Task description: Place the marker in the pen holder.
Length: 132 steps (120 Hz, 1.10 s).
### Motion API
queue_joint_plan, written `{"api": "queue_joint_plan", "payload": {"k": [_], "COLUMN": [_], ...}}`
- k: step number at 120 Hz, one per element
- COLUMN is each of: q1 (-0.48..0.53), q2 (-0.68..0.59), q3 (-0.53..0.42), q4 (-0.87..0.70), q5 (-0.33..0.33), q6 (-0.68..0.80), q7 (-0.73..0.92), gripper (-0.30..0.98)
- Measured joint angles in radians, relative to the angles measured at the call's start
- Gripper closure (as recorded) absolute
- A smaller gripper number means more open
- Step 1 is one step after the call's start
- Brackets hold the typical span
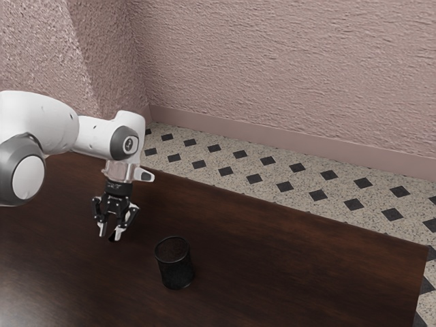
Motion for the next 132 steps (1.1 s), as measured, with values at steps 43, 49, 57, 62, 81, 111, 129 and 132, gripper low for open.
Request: {"api": "queue_joint_plan", "payload": {"k": [43,49,57,62,81,111,129,132], "q1": [-0.001,-0.001,-0.001,-0.001,-0.003,-0.003,-0.003,-0.003], "q2": [-0.008,-0.008,-0.008,-0.008,-0.008,-0.008,-0.008,-0.008], "q3": [0.000,0.000,0.000,0.000,0.000,0.000,0.000,0.000], "q4": [-0.024,-0.025,-0.026,-0.026,-0.028,-0.028,-0.028,-0.028], "q5": [0.006,0.006,0.006,0.006,0.006,0.002,0.003,0.004], "q6": [0.094,0.104,0.114,0.120,0.136,0.146,0.149,0.149], "q7": [0.022,0.027,0.033,0.036,0.049,0.064,0.069,0.070], "gripper": [0.49,0.50,0.51,0.51,0.53,0.62,0.72,0.73]}}
